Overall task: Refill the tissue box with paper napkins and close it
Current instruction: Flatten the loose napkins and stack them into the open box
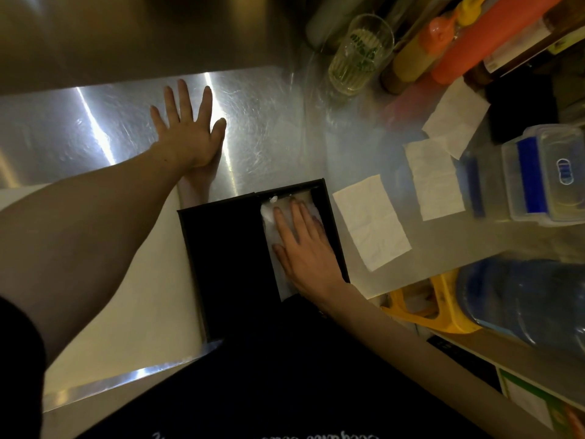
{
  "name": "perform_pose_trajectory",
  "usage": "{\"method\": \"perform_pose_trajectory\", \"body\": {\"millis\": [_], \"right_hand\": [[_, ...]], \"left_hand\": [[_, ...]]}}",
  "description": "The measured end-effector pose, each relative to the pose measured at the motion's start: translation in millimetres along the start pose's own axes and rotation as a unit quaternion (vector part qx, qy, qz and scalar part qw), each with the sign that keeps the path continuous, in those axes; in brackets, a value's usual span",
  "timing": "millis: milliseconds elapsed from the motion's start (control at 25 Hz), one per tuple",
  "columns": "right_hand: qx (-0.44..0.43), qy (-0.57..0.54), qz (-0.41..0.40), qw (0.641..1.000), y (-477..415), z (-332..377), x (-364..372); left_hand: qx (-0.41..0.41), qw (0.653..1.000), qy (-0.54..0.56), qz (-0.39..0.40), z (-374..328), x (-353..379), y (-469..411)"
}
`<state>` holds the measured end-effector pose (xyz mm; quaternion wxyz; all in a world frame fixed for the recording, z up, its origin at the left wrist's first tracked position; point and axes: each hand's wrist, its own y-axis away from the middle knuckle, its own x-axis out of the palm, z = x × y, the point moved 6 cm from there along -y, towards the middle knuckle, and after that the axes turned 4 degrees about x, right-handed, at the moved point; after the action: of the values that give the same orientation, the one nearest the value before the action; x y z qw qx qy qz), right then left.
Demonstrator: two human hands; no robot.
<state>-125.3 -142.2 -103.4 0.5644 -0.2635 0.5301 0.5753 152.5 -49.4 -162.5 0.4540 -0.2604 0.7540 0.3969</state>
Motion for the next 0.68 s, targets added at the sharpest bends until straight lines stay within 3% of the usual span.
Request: {"method": "perform_pose_trajectory", "body": {"millis": [400,680], "right_hand": [[0.033,0.056,0.051,0.997,-7.8,-9.4,23.9],[0.049,-0.002,0.051,0.997,-5.8,-7.9,16.5]], "left_hand": [[-0.005,1.000,-0.006,0.008,-1.2,-1.0,0.6],[-0.009,1.000,-0.007,0.005,-0.7,-1.6,0.4]]}}
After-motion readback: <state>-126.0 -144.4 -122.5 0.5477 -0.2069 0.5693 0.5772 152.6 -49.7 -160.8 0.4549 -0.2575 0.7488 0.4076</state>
